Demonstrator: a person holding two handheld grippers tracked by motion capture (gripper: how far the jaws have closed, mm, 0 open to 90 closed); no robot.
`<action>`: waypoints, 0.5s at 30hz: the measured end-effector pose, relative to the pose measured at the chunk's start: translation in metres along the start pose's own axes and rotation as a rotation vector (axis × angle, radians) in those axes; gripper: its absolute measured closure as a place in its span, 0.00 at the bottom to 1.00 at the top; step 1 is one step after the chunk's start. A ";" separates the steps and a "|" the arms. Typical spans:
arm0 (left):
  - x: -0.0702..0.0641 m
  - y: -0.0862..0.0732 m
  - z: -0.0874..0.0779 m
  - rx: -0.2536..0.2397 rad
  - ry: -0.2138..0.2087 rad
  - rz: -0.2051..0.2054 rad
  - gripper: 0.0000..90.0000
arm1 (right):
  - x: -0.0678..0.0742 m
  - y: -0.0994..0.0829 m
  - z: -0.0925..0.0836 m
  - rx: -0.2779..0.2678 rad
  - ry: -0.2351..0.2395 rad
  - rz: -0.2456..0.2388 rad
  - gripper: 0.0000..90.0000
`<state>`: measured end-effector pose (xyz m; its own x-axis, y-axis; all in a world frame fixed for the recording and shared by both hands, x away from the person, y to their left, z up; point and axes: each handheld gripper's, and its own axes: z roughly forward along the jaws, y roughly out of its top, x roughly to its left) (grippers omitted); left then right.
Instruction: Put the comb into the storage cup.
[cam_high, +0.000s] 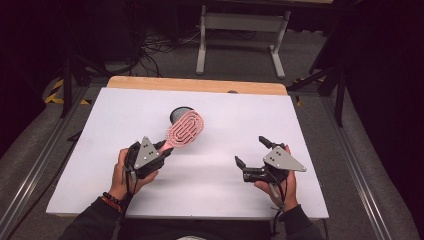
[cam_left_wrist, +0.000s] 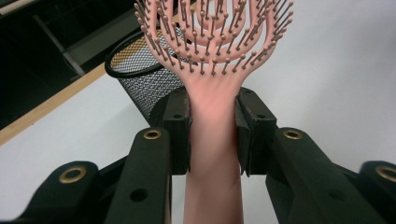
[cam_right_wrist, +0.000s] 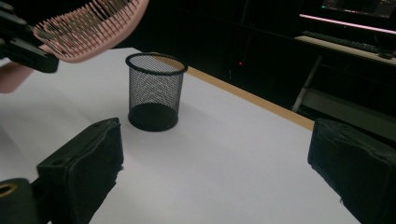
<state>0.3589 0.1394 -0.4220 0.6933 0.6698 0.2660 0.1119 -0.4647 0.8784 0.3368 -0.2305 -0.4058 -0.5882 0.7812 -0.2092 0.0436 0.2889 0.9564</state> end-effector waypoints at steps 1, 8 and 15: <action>0.000 0.000 0.000 -0.005 -0.002 -0.003 0.77 | 0.001 0.003 0.001 -0.004 0.008 0.002 0.05; -0.008 0.003 0.006 -0.022 -0.003 0.011 0.77 | 0.015 0.022 0.012 -0.007 0.056 -0.015 0.07; -0.016 0.004 0.005 -0.076 0.014 0.010 0.77 | 0.029 0.032 0.027 -0.010 0.112 0.008 0.08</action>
<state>0.3520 0.1236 -0.4252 0.6843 0.6734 0.2798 0.0505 -0.4265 0.9031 0.3425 -0.1839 -0.3870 -0.6747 0.7164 -0.1776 0.0411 0.2767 0.9601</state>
